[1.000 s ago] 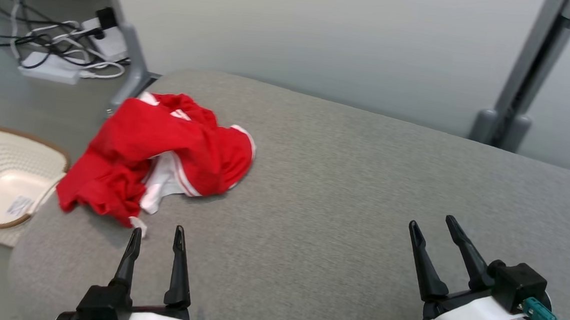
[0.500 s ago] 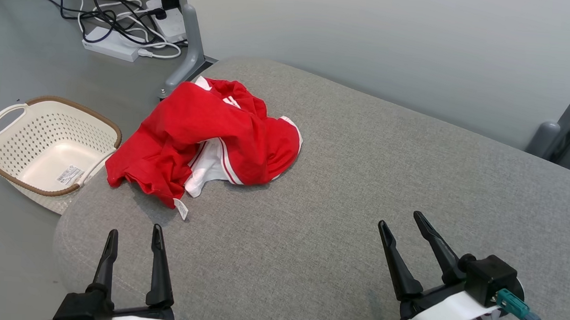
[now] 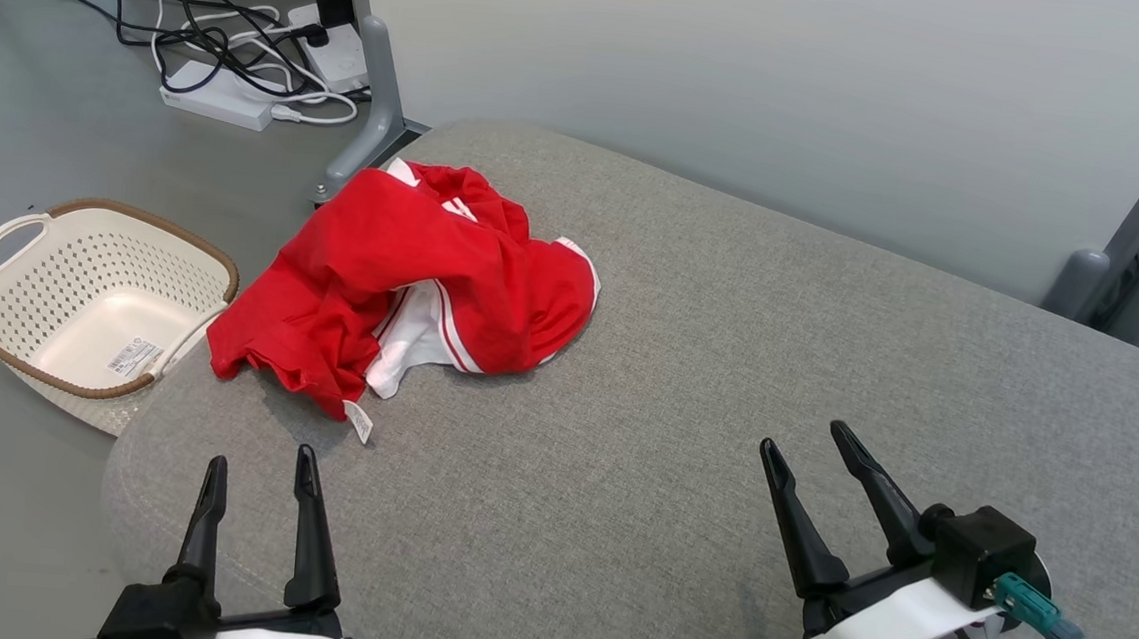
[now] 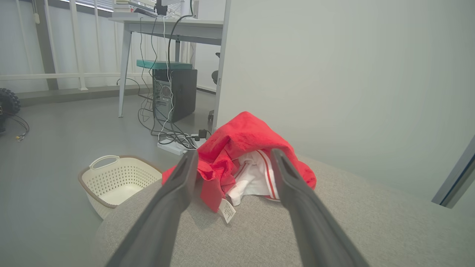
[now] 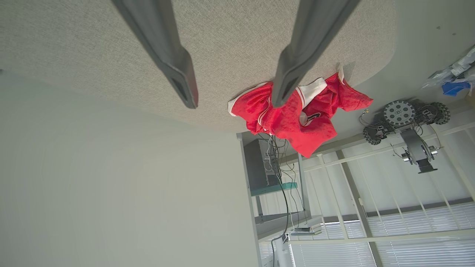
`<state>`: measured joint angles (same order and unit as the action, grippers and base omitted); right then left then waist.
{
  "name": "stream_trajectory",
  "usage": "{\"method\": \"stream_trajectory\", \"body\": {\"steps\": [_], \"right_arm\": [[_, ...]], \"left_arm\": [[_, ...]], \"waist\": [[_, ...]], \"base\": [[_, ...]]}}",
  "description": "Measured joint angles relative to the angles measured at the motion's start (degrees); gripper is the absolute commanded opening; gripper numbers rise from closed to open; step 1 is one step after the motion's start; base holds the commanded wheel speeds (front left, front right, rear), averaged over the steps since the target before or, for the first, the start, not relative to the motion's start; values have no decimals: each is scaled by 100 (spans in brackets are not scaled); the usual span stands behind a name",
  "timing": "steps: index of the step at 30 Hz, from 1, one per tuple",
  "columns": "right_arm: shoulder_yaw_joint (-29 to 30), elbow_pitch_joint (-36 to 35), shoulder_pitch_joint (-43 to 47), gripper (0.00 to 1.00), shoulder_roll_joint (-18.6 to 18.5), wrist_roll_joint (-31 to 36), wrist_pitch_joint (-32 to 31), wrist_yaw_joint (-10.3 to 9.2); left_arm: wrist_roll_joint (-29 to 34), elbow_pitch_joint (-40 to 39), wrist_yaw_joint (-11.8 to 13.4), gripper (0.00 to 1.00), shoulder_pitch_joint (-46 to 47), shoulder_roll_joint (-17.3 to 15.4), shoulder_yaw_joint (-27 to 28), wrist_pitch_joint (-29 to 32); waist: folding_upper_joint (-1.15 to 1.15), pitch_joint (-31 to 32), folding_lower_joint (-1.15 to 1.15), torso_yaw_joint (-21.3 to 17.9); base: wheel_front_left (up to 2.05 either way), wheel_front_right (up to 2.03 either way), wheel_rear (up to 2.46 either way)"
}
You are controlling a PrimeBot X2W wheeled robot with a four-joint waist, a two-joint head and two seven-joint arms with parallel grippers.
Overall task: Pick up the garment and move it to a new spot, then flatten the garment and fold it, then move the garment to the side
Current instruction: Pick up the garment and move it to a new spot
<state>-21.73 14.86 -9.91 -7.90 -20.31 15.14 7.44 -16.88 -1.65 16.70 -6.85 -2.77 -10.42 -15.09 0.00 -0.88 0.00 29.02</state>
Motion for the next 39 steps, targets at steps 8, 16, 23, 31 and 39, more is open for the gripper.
{"method": "stream_trajectory", "body": {"steps": [8, 16, 23, 31, 39], "right_arm": [[94, -35, 75, 100, -5, 26, 0, 1], [555, -477, 68, 100, -382, 326, 1, 4], [876, -1094, 21, 100, -873, 357, 0, 4], [833, -1429, 16, 100, -1296, 282, 1, 4], [829, -1581, -15, 100, -1552, 233, 1, 4]], "left_arm": [[-41, 24, -58, 100, 5, -1, 220, 0], [-75, 148, -310, 100, 337, -3, 343, 0], [-86, 667, -791, 100, 1115, -4, 452, -1], [-246, 2069, -1160, 100, 2480, -253, 680, 334], [-452, 2842, -1173, 100, 3521, -614, 861, 1185]], "waist": [[0, -26, 0, -26], [0, -416, 0, -11], [0, -1025, 0, -101], [0, -1681, 0, -365], [0, -2069, 0, -613]], "base": [[0, 0, 0], [0, 0, 0], [0, 0, 0], [0, 0, 0], [0, 0, 0]]}}
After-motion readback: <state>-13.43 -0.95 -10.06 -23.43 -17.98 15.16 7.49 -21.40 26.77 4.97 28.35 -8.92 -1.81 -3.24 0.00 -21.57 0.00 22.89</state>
